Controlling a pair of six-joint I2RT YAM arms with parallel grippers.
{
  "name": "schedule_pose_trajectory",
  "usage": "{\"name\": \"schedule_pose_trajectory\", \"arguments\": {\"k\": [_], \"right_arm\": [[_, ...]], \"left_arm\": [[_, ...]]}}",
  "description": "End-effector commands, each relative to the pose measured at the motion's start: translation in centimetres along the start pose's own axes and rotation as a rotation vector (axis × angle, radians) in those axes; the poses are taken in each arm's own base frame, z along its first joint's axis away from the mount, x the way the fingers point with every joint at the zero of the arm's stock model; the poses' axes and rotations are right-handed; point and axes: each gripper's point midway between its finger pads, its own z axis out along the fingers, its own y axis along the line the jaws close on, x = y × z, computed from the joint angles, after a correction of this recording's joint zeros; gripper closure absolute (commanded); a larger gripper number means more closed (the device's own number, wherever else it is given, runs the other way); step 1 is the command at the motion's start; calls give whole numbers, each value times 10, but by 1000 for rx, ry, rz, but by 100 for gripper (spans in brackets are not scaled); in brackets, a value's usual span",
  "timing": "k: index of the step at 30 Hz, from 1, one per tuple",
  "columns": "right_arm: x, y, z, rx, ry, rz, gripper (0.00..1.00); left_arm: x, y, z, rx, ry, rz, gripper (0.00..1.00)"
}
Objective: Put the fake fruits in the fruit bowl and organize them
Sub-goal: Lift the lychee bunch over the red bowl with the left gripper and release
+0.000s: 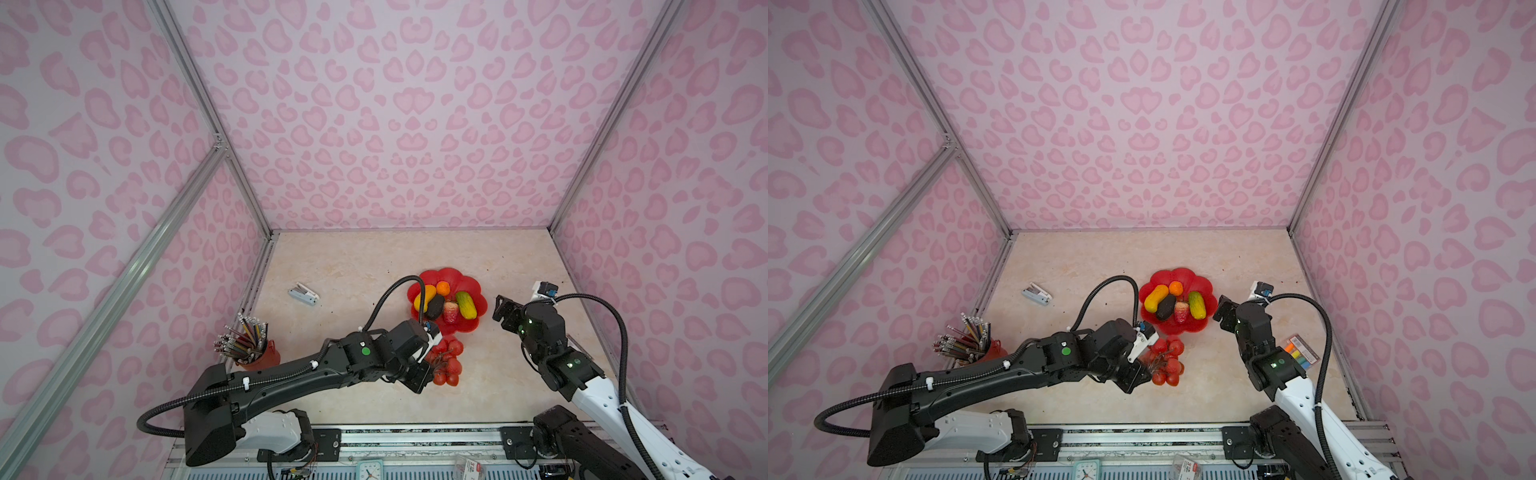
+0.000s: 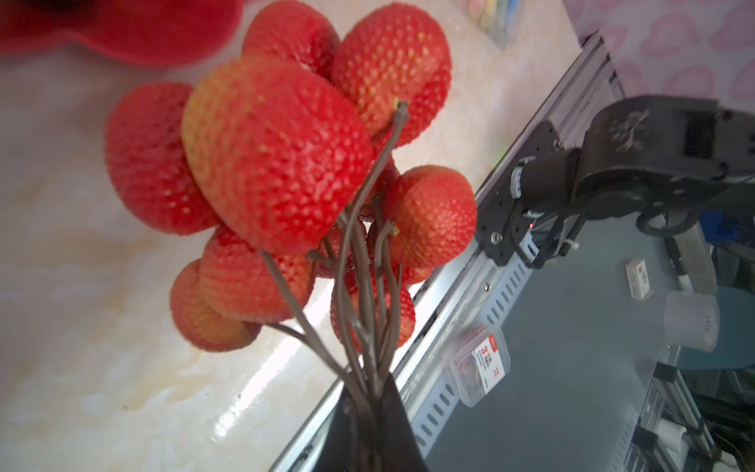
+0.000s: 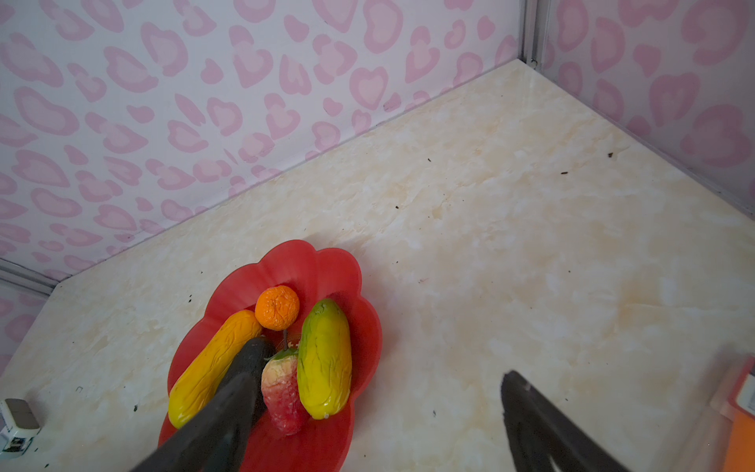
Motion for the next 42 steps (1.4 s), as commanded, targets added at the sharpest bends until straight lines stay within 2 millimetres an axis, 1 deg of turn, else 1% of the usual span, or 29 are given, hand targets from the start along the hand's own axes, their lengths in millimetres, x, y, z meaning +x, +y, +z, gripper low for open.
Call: {"name": "schedule_pose_trajectory", "arguments": {"k": [1, 4, 7, 10, 11, 12, 15, 18, 20, 25, 28, 31, 34, 35, 37, 39, 40, 41, 42], "right_arm": [[-4, 5, -1, -28, -16, -11, 6], [-6, 5, -5, -34, -21, -20, 5], [-9, -1, -12, -17, -36, -29, 4], [-13, -5, -19, -10, -50, -31, 4], [-14, -6, -21, -10, -51, -30, 3], [-15, -7, -23, -11, -53, -32, 3], [-14, -10, -26, -7, -47, -44, 3], [-9, -14, -27, 3, -34, -50, 3], [-7, -15, -26, 0, -27, -48, 2], [-6, -13, -23, -6, -18, -48, 2], [-7, -12, -22, -6, -18, -52, 2], [-8, -13, -21, -1, -17, -55, 2], [-9, -14, -21, 2, -17, -55, 2], [-9, -14, -21, 3, -19, -53, 2], [-10, -14, -21, 3, -21, -51, 2], [-12, -14, -21, 3, -25, -50, 2], [-12, -14, -21, 4, -25, -51, 2], [-13, -14, -21, 3, -25, -51, 2], [-13, -14, -21, 4, -24, -53, 2]], "left_arm": [[-45, 0, -20, -46, -131, 102, 96], [-87, 2, -34, -65, -224, 144, 96], [-120, 12, -35, -76, -281, 164, 96], [-147, 27, -27, -100, -307, 177, 97], [-152, 32, -21, -115, -303, 185, 96], [-164, 35, -19, -133, -320, 191, 97], [-178, 44, -3, -166, -316, 198, 96], [-183, 55, 17, -189, -299, 194, 96], [-183, 63, 33, -200, -281, 186, 96], [-173, 97, 73, -230, -220, 116, 96], [-166, 107, 89, -233, -191, 94, 96], [-163, 112, 99, -235, -178, 86, 93], [-161, 114, 101, -245, -168, 84, 78], [-162, 114, 100, -244, -172, 83, 71], [-163, 111, 94, -240, -188, 82, 52], [-165, 108, 88, -236, -207, 87, 43], [-167, 106, 84, -232, -218, 87, 31], [-169, 104, 80, -230, -228, 90, 8], [-170, 102, 75, -229, -238, 92, 3]]}}
